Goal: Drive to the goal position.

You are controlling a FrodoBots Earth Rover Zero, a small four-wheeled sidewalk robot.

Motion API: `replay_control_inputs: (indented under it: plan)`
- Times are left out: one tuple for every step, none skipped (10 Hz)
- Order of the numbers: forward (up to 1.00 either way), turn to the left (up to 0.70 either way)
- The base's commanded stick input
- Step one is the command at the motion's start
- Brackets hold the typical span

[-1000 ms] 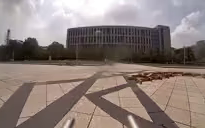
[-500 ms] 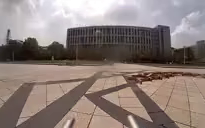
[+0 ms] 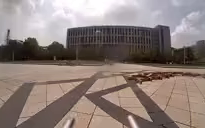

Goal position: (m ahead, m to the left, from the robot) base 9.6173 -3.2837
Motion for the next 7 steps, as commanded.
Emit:
replay_control_inputs:
  plan:
    - [0.05,0.00]
    - [0.05,0.00]
    - [0.05,0.00]
    - [0.05,0.00]
    - [0.05,0.00]
    - [0.05,0.00]
    - [0.05,0.00]
